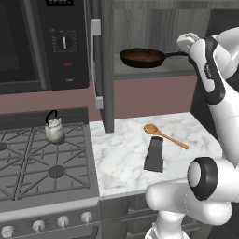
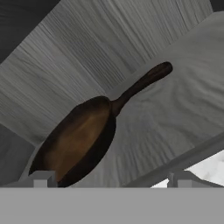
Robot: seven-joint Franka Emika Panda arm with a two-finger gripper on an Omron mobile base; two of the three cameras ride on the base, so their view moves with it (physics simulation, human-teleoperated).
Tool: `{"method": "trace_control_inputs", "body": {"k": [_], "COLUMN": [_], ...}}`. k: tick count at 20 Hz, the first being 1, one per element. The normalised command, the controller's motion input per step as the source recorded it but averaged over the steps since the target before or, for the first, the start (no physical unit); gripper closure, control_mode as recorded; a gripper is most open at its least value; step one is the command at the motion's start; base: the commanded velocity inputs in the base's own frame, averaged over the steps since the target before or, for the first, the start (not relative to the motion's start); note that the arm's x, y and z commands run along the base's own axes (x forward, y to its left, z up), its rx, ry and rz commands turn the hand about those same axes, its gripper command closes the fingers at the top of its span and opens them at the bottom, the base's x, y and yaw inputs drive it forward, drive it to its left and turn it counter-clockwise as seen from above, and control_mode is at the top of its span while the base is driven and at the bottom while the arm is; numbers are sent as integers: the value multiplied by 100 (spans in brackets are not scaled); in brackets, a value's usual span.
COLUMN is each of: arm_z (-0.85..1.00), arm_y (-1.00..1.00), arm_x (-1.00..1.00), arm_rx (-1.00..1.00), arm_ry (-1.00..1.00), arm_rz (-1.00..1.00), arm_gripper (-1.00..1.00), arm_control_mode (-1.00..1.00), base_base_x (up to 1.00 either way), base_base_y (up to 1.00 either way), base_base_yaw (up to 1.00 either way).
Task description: Pick the pan from the cabinet and place it on the stove. Then turn on the stove burner for the pan.
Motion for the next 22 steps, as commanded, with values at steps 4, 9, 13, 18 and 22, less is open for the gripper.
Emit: {"method": "trace_control_inputs", "body": {"k": [4,9,13,18,22], "arm_z": [-11,-14,-13,-6,0], "arm_y": [-3,0,0,0,0], "arm_x": [18,22,24,23,22], "arm_rx": [0,0,0,1,3], "arm_ry": [2,3,3,3,2], "arm_rz": [-4,-6,-7,-7,-7], "arm_gripper": [-100,-100,-100,-100,-100], "arm_control_mode": [-100,-100,-100,-100,-100], "base_base_x": [0,0,0,0,0], "base_base_y": [0,0,0,0,0], "base_base_yaw": [0,0,0,0,0]}}
